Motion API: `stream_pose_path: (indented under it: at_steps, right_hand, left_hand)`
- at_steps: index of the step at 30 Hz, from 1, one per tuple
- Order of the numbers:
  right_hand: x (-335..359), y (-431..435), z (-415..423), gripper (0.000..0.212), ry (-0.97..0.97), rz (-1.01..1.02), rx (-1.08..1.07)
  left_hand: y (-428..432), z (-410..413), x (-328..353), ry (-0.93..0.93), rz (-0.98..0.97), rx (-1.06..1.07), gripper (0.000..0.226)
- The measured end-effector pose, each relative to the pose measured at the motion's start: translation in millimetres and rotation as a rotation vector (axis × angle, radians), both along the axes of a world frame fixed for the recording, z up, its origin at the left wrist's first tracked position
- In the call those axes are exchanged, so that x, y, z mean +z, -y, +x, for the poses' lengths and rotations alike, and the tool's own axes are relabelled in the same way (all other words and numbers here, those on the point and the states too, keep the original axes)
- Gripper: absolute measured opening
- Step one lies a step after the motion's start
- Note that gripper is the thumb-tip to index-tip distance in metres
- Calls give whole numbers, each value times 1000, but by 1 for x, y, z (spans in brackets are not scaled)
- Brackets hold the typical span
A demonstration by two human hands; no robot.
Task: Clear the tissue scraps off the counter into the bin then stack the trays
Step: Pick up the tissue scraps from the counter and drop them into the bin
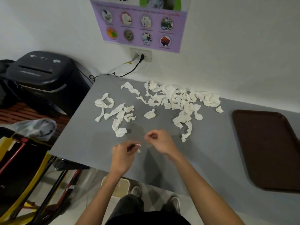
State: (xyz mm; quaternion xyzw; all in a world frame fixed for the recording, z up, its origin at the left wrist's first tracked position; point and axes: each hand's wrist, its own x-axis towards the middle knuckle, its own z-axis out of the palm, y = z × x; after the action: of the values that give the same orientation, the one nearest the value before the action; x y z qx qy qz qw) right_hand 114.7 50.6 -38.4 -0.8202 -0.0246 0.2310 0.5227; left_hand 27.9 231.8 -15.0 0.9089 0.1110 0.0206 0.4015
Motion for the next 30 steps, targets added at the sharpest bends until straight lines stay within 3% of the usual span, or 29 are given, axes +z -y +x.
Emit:
stream_pose_path:
  at_steps: [4,8,12,18,23,26,30]
  right_hand:
    - [-15,-40,71,18,300,-319,-54]
    - [-52,-53,117,42,320,-591,35]
    - [-77,-62,105,20,357,-708,131]
    - [-82,-75,24,25,418,-821,148]
    - [-84,-73,-40,16,298,-624,-82]
    - [-86,-75,-79,7,173,-382,-300]
    - [-96,-93,-154,8,143,-189,-395]
  left_hand:
    - [-41,0,-1,-38,-70,46,7]
    - [-74,-6,-10,-40,-114,30,5]
    - [-99,-17,-19,-57,-216,21,8]
    - [-124,-41,-29,-86,-248,41,8]
    - [-132,-75,-31,-102,-336,109,5]
    - [-139,-104,-38,-117,-372,148,9]
    - [-156,-153,-53,-124,-418,153,16]
